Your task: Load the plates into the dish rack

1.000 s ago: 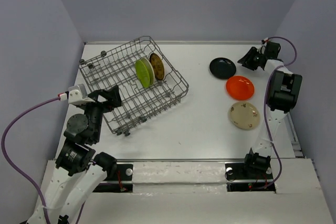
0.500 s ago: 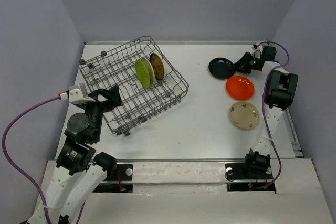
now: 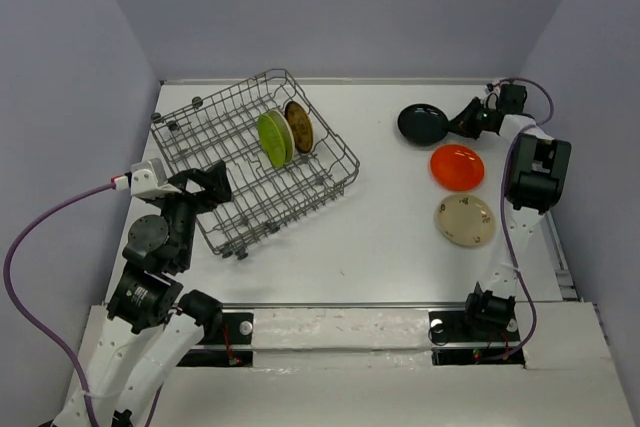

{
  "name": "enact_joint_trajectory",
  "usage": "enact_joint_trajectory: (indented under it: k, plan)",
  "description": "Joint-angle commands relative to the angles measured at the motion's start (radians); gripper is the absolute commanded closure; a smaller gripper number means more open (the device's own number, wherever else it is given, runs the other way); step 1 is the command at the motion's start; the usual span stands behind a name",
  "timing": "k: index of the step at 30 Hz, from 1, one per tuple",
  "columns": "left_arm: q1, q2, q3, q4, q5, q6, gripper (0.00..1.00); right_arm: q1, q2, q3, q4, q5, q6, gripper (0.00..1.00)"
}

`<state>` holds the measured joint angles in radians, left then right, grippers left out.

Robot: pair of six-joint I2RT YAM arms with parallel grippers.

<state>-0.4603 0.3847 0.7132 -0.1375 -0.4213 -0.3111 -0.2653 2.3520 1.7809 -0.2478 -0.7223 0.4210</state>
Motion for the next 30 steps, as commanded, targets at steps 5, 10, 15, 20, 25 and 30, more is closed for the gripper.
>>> enact_joint_trajectory:
  k: [5, 10, 15, 20, 25, 30]
  plan:
    - [0.015, 0.013, 0.002, 0.065, 0.024, 0.009, 0.01, 0.245, -0.499, -0.014, -0.004, 0.571, -0.06, 0.93]
    - [0.037, -0.001, 0.005, 0.068, 0.021, 0.006, 0.01, 0.611, -0.634, 0.001, -0.036, 1.082, -0.152, 0.93]
    - [0.041, -0.001, 0.008, 0.058, -0.008, 0.007, 0.01, 0.906, -0.544, 0.147, -0.068, 1.412, -0.255, 0.93]
    - [0.041, -0.02, 0.015, 0.041, -0.059, 0.003, 0.01, 1.152, -0.321, 0.46, -0.077, 1.691, -0.41, 0.93]
    - [0.04, -0.046, 0.026, 0.013, -0.129, -0.008, 0.01, 1.259, -0.094, 0.727, -0.076, 1.768, -0.527, 0.93]
    - [0.035, -0.066, 0.038, -0.014, -0.223, -0.026, 0.01, 1.305, 0.042, 0.796, -0.047, 1.767, -0.547, 0.93]
